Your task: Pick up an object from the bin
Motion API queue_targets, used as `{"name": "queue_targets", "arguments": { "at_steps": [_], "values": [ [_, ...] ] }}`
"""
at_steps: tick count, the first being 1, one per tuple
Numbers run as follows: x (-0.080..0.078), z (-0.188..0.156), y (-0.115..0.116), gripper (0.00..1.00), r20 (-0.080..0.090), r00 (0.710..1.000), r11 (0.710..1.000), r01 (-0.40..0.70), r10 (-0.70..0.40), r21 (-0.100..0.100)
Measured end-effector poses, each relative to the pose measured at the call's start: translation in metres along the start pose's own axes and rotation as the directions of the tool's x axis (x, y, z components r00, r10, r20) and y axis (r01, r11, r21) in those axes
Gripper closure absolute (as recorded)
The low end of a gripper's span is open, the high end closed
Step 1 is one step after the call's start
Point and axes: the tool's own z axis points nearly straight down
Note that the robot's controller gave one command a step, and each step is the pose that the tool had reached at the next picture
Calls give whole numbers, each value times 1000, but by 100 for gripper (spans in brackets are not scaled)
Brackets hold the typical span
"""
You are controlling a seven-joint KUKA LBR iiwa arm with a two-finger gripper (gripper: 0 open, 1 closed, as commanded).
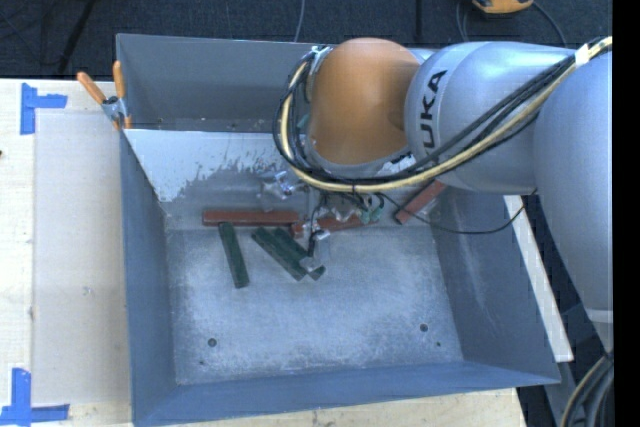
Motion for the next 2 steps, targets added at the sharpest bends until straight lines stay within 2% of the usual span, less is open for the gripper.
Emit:
{"name": "queue_targets", "arguments": {
  "at_steps": [1,2],
  "values": [
    [-10,18,33,0,-3,980,980,201,-201,-6],
    [-14,23,42,0,-3,948,948,318,-318,-7]
  ]
}}
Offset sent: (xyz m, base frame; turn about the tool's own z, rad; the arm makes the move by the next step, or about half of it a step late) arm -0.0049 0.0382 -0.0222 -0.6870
